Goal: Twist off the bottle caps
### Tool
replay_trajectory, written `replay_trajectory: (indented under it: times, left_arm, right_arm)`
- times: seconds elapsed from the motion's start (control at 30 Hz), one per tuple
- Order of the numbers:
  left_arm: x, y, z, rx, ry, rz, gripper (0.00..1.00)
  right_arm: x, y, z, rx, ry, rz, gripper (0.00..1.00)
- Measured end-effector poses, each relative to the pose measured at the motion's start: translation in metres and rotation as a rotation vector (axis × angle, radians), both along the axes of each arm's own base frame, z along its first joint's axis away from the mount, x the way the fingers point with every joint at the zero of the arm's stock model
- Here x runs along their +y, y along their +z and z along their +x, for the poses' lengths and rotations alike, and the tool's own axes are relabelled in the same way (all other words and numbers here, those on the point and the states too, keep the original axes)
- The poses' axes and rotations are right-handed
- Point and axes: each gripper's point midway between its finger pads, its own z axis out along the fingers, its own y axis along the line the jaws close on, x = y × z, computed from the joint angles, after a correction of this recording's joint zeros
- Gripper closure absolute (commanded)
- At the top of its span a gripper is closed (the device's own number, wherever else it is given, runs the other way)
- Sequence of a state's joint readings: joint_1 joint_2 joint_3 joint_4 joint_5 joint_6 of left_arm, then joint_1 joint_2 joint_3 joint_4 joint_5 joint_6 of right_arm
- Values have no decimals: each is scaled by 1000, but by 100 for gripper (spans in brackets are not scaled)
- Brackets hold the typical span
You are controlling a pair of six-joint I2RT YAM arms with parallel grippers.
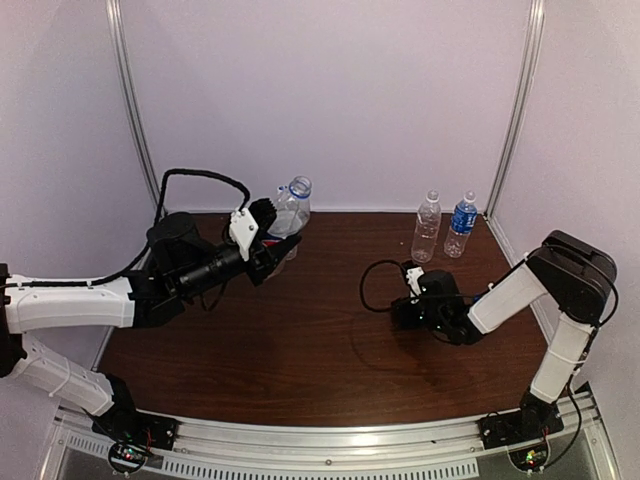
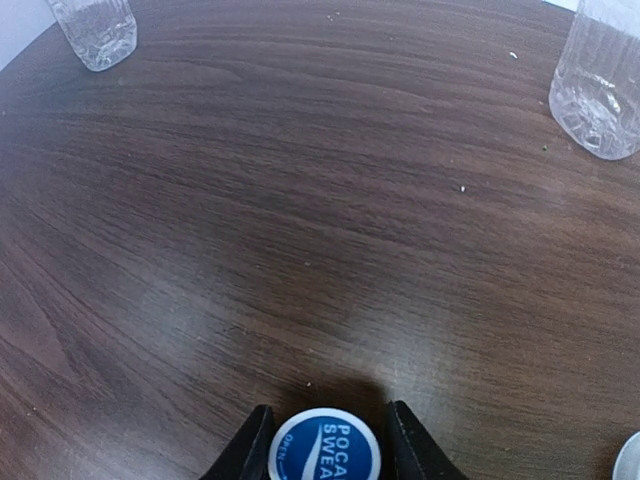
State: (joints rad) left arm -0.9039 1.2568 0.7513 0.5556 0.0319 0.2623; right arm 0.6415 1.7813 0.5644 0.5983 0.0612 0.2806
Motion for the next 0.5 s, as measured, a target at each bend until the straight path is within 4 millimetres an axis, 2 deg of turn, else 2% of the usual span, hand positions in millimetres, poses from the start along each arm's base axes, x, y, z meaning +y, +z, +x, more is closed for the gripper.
replay_trajectory:
  times: [0.07, 0.13, 0.27, 0.37, 0.43, 0.5]
  left_arm:
    - [0, 0, 0, -1, 1, 1, 59]
    - [0, 0, 0, -2, 1, 2, 59]
    - [0, -1, 0, -1, 1, 5, 59]
    - [-1, -4, 1, 2, 0, 10, 59]
    - [-2, -4, 0, 3, -5, 12, 59]
    - [-3, -4, -1, 3, -13, 12, 59]
  right_arm:
    - [0, 0, 0, 3, -1, 0, 39]
    - [1, 1, 0, 12, -1, -1, 3]
    - [1, 6, -1, 45, 3, -22, 0]
    - [2, 23, -1, 49, 10, -31, 0]
    - [5, 48, 2, 23, 25, -28, 1]
    - [15, 83, 5, -20, 75, -11, 5]
